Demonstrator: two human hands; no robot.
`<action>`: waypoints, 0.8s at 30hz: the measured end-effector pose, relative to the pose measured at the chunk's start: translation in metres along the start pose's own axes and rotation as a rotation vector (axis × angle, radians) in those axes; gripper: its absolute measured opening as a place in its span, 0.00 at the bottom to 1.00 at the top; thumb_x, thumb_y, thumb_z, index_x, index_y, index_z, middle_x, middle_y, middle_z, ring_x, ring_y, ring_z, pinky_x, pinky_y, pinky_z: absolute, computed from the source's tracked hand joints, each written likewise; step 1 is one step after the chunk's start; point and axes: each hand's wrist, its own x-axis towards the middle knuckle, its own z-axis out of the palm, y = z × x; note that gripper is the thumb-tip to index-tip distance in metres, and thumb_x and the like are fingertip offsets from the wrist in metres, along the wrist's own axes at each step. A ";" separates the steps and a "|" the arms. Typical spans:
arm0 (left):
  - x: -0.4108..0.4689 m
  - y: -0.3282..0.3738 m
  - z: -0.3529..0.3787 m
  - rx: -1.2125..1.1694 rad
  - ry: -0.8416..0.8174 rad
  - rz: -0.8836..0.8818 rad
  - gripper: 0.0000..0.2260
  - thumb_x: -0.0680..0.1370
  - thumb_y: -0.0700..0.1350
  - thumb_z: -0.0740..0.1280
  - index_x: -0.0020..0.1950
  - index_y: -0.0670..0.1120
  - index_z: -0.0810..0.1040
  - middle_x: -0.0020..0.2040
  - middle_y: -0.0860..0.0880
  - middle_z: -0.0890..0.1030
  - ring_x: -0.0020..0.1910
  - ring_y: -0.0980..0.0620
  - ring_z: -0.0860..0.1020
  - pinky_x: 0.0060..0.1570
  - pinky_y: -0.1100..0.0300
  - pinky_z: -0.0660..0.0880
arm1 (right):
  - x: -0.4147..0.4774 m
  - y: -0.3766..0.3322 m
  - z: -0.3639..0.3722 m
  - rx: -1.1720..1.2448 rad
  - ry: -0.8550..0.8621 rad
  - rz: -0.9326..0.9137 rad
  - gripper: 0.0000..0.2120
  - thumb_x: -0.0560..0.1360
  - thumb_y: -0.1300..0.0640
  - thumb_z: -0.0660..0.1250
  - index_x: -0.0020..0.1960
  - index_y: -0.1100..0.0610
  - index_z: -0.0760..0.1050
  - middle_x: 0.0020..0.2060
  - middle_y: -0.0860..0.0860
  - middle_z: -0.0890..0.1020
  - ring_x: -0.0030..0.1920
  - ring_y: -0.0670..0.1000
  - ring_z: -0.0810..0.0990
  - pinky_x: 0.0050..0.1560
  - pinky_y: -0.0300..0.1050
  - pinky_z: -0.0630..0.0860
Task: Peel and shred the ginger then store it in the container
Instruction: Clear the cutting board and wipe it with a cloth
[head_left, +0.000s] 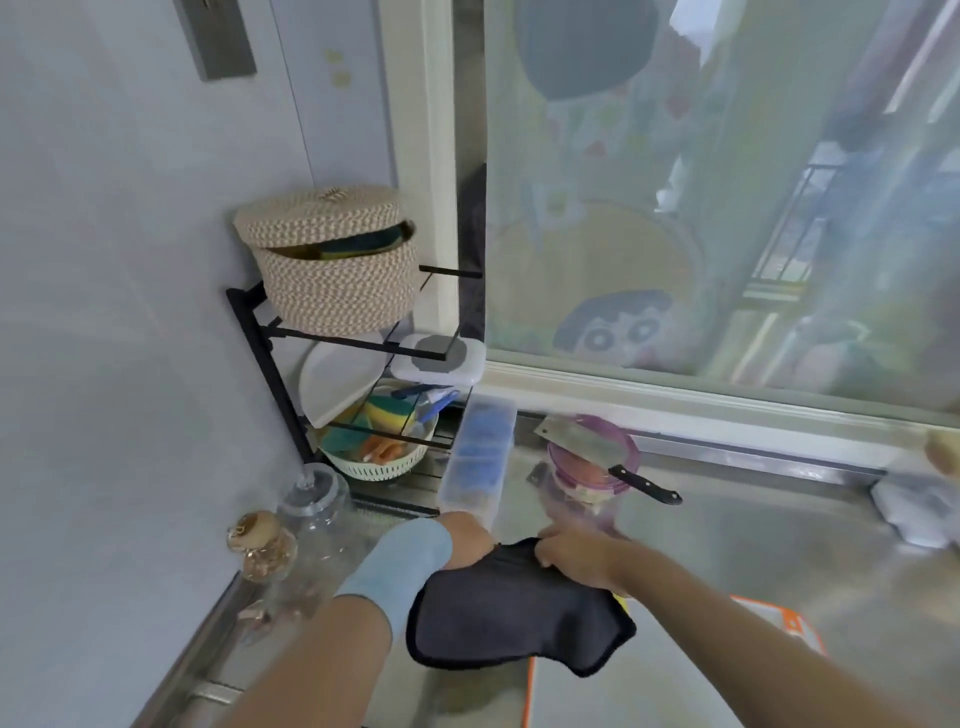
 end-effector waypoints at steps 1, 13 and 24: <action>0.013 -0.001 0.004 -0.024 0.027 -0.030 0.18 0.77 0.49 0.57 0.65 0.48 0.74 0.58 0.44 0.77 0.54 0.43 0.76 0.49 0.55 0.70 | 0.013 0.008 0.001 0.031 0.044 0.016 0.11 0.77 0.59 0.60 0.57 0.60 0.75 0.43 0.49 0.73 0.48 0.51 0.72 0.48 0.44 0.70; 0.125 0.028 0.076 0.107 0.333 0.173 0.20 0.81 0.40 0.57 0.73 0.50 0.62 0.72 0.51 0.62 0.68 0.48 0.67 0.66 0.54 0.67 | 0.134 0.113 0.029 -0.261 0.280 -0.066 0.28 0.78 0.60 0.59 0.77 0.52 0.60 0.75 0.51 0.63 0.75 0.54 0.62 0.71 0.47 0.60; 0.203 0.027 0.124 0.484 0.242 0.038 0.28 0.84 0.54 0.48 0.78 0.50 0.35 0.76 0.45 0.30 0.75 0.45 0.31 0.74 0.50 0.38 | 0.140 0.183 0.057 -0.525 0.058 -0.253 0.42 0.67 0.33 0.27 0.76 0.54 0.27 0.74 0.47 0.27 0.75 0.49 0.26 0.77 0.45 0.33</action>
